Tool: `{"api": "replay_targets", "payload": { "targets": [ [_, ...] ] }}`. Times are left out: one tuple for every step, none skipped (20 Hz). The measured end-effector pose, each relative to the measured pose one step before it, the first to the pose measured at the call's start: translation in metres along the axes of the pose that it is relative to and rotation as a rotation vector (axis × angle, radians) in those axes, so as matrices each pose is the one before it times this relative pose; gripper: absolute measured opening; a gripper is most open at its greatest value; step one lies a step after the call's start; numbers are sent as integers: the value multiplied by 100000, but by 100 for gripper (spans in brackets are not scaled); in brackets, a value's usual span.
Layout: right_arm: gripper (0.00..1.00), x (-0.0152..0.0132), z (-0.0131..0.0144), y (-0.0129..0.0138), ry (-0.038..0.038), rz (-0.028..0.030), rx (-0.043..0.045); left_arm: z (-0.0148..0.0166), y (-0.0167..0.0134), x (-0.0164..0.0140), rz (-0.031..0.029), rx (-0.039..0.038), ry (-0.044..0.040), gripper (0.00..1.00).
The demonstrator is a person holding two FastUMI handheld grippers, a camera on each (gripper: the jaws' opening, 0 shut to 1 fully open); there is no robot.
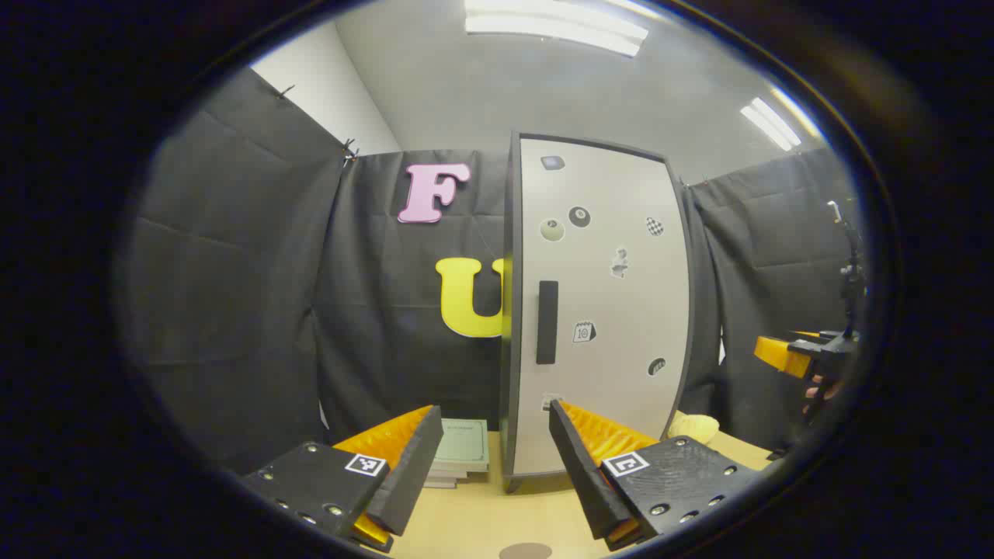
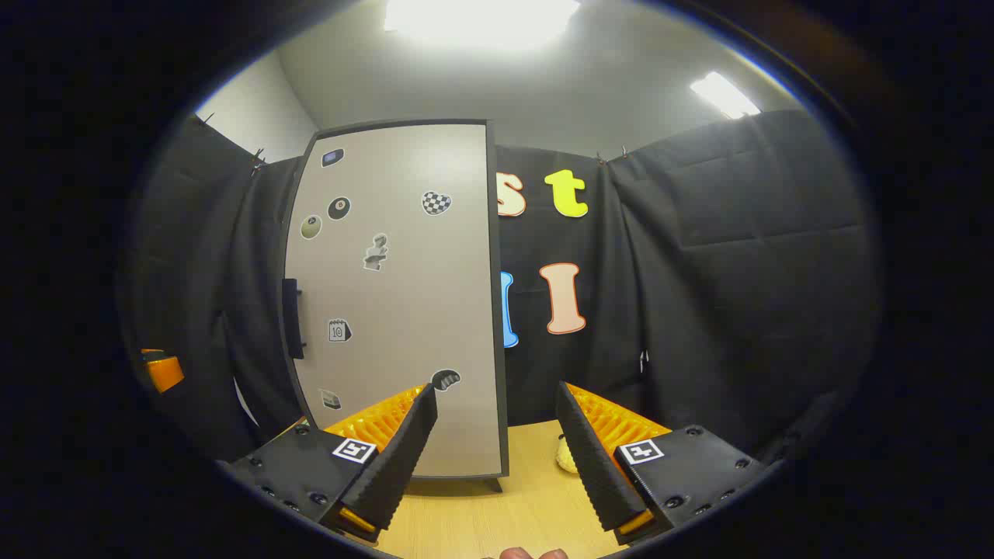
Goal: Open the cabinet door with the right hand, grasp the bottle in the cabinet with the left hand and place it on the coaster, then close the cabinet door with the right hand.
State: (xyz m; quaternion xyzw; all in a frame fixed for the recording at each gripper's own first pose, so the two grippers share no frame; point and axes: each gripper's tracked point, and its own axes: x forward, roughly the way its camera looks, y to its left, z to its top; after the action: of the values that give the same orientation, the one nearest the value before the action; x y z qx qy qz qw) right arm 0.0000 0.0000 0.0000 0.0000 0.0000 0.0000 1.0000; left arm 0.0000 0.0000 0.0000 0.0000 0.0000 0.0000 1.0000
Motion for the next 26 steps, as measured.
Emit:
{"api": "replay_targets", "payload": {
  "targets": [
    [97,552,-110,135,63,449,-341,-331,121,-75,536,-33,193,87],
    [98,110,19,63,-82,312,-412,-299,119,-146,741,-157,435,86],
    [98,122,-48,39,-157,204,-78,-453,-88,-223,469,-615,421,86],
    [98,-71,-67,54,32,316,76,-66,36,-110,344,-619,279,87],
    [98,108,-71,47,92,297,174,-177,13,-250,122,-1106,-224,87],
    [98,-11,-5,22,276,-53,4,53,-108,-175,-83,-581,-35,87],
    [97,19,-126,86,193,351,132,-35,150,-91,-36,-141,-342,85],
    [97,21,26,112,121,558,337,160,61,6,-56,340,-298,86],
    [98,72,-36,221,173,793,296,-102,162,-112,158,422,32,87],
    [98,66,-5,247,374,763,-56,-130,106,-139,140,248,403,86],
    [98,109,4,272,300,804,-82,-318,58,20,82,-261,357,87],
    [98,98,81,229,366,531,-75,-205,177,-78,205,-813,273,87],
    [98,204,142,302,-93,1131,398,-254,101,-145,-42,-1059,373,87],
    [97,263,246,323,-89,577,401,-272,33,-53,-132,-936,684,85],
    [98,55,93,297,178,537,180,-386,117,-166,-18,-540,719,85],
    [98,164,157,250,205,538,-61,-216,268,-81,393,95,449,85],
    [98,201,165,220,-8,435,-189,-160,381,-208,778,446,184,86],
    [98,223,264,282,-86,489,-283,-41,243,-227,669,332,72,84],
    [98,316,187,260,101,378,-448,-194,145,-102,513,-29,144,84],
    [98,291,310,317,-149,513,-269,-253,223,-39,433,-291,451,84],
    [98,234,409,435,-459,455,-187,-261,196,70,391,-362,454,84],
    [98,326,418,399,-379,405,-1,-198,222,-194,671,-50,383,84],
    [98,370,287,470,-245,659,206,-402,332,-53,945,437,401,84],
    [98,398,482,659,-333,1211,502,-279,510,-218,1180,631,511,84],
    [98,376,452,634,-505,1126,574,-418,455,-252,1180,430,468,84],
    [98,443,455,614,-775,1114,384,-337,403,-181,1120,81,519,84]
  ]
}}
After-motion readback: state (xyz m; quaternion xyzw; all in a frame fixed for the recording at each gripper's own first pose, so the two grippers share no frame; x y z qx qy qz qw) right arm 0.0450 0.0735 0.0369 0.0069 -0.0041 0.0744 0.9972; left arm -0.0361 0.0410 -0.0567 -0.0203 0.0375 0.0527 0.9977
